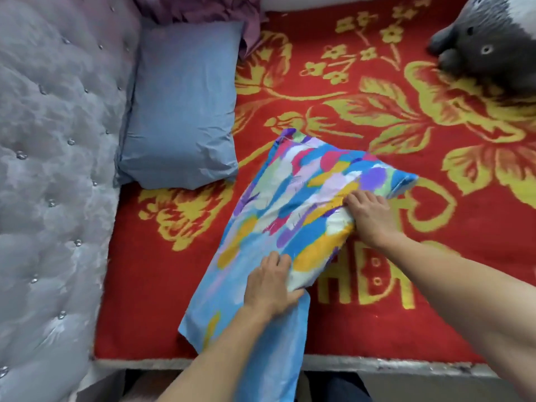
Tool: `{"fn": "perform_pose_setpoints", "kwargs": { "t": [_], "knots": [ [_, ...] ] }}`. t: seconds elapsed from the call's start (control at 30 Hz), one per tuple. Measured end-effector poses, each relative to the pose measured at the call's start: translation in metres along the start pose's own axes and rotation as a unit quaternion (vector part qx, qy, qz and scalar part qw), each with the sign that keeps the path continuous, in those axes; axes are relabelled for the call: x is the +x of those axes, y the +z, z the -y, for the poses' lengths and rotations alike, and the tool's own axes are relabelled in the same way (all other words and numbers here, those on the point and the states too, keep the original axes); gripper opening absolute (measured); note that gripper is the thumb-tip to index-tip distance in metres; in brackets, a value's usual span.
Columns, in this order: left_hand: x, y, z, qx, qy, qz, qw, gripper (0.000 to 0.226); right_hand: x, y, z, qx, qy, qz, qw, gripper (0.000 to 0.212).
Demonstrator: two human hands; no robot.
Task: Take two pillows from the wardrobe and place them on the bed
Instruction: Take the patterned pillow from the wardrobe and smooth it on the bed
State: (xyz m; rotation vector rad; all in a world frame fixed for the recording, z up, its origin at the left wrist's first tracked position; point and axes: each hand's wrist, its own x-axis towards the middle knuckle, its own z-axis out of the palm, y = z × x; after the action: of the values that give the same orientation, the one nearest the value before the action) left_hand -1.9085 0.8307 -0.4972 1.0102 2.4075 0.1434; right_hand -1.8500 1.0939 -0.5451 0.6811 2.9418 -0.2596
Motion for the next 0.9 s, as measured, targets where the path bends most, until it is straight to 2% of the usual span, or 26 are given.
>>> {"fn": "perform_pose_setpoints", "kwargs": {
  "t": [0.2,0.33,0.53,0.73,0.83,0.9],
  "knots": [
    [0.015,0.064,-0.021,0.022,0.057,0.072,0.995,0.060,-0.040,0.048,-0.028,0.011,0.095,0.072,0.993,0.032],
    [0.026,0.071,-0.005,0.049,0.068,0.096,0.992,0.042,-0.073,0.068,-0.031,0.017,0.147,0.116,0.982,0.043],
    [0.068,0.069,0.067,0.059,0.018,0.058,0.996,0.039,-0.106,0.108,-0.006,0.105,0.239,0.085,0.961,0.041],
    [0.115,0.113,0.129,0.092,-0.011,-0.006,0.996,0.051,-0.112,0.186,0.036,0.214,0.390,0.076,0.892,0.062],
    [0.124,0.138,0.149,0.084,-0.016,-0.051,0.995,0.062,-0.108,0.220,0.059,0.262,0.452,0.013,0.853,0.068],
    [0.127,0.150,0.160,0.067,-0.017,-0.068,0.995,0.069,-0.105,0.232,0.069,0.260,0.476,-0.042,0.839,0.068]
  ]
}}
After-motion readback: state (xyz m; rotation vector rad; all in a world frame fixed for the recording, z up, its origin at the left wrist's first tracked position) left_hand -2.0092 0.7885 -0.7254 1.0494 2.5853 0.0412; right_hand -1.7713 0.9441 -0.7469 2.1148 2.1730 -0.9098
